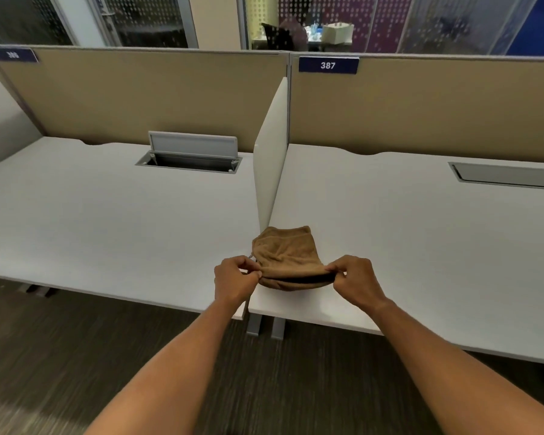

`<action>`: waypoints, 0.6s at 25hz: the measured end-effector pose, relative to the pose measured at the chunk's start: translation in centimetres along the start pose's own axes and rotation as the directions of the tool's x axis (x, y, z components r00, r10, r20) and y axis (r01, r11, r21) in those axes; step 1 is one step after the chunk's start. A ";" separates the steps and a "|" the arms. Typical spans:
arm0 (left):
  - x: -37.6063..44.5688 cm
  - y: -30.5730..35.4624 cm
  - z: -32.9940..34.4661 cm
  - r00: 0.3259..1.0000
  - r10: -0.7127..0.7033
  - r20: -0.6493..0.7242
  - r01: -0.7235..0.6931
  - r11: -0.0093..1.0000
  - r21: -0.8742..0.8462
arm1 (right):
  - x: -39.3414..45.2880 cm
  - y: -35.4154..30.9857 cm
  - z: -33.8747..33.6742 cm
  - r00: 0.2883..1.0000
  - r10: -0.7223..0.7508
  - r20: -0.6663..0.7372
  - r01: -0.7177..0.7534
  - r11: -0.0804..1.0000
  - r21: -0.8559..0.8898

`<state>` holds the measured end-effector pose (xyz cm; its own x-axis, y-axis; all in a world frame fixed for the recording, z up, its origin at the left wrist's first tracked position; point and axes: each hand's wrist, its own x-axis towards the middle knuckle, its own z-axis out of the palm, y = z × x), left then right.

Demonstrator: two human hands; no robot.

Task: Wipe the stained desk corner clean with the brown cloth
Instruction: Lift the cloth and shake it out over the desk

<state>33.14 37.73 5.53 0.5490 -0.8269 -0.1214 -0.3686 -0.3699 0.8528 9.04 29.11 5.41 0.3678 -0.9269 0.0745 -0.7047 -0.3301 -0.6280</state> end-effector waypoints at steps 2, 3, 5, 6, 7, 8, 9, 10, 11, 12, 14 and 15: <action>0.6 1.2 -0.8 0.999 0.038 0.009 -0.038 0.999 0.005 | 0.8 -0.7 -1.2 1.000 -0.009 -0.006 0.009 0.999 0.033; 1.0 1.9 -1.3 0.998 0.061 0.014 -0.062 0.998 0.013 | 1.2 -1.1 -1.8 1.000 -0.016 0.004 0.016 0.999 0.047; 1.8 3.1 -2.2 0.993 0.113 0.027 -0.114 0.993 0.038 | 2.0 -1.6 -3.0 0.999 -0.035 0.030 0.033 0.997 0.074; 2.1 3.8 -2.7 0.990 0.134 0.035 -0.136 0.989 0.054 | 2.3 -1.7 -3.6 0.998 -0.046 0.033 0.044 0.996 0.082; 2.4 4.5 -3.1 0.987 0.151 0.046 -0.154 0.985 0.071 | 2.7 -1.9 -4.2 0.998 -0.059 0.025 0.057 0.995 0.079; 2.7 5.2 -3.5 0.984 0.168 0.062 -0.173 0.981 0.090 | 3.1 -2.1 -4.8 0.997 -0.074 0.006 0.073 0.995 0.072; 2.9 5.9 -3.8 0.978 0.189 0.083 -0.198 0.973 0.116 | 3.4 -2.3 -5.3 0.996 -0.089 -0.019 0.090 0.994 0.062; 3.2 6.8 -4.0 0.971 0.219 0.099 -0.232 0.961 0.149 | 3.8 -2.6 -6.1 0.993 -0.108 -0.051 0.110 0.993 0.047; 3.4 7.6 -4.1 0.962 0.252 0.104 -0.267 0.946 0.184 | 4.3 -2.9 -6.8 0.989 -0.126 -0.082 0.128 0.991 0.029; 3.6 8.4 -4.2 0.954 0.282 0.098 -0.297 0.931 0.215 | 4.7 -3.2 -7.6 0.984 -0.139 -0.111 0.141 0.990 0.012; 4.0 10.1 -4.3 0.939 0.337 0.067 -0.343 0.904 0.257 | 5.5 -3.9 -9.4 0.976 -0.156 -0.153 0.156 0.988 -0.012; 4.2 10.9 -4.3 0.930 0.363 0.053 -0.363 0.890 0.278 | 5.8 -4.3 -10.4 0.972 -0.164 -0.167 0.162 0.986 -0.026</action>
<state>34.69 32.05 16.50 0.3374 -0.9259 0.1697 -0.7354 -0.1468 0.6615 7.92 23.27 16.59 0.3721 -0.8767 0.3049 -0.6514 -0.4807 -0.5870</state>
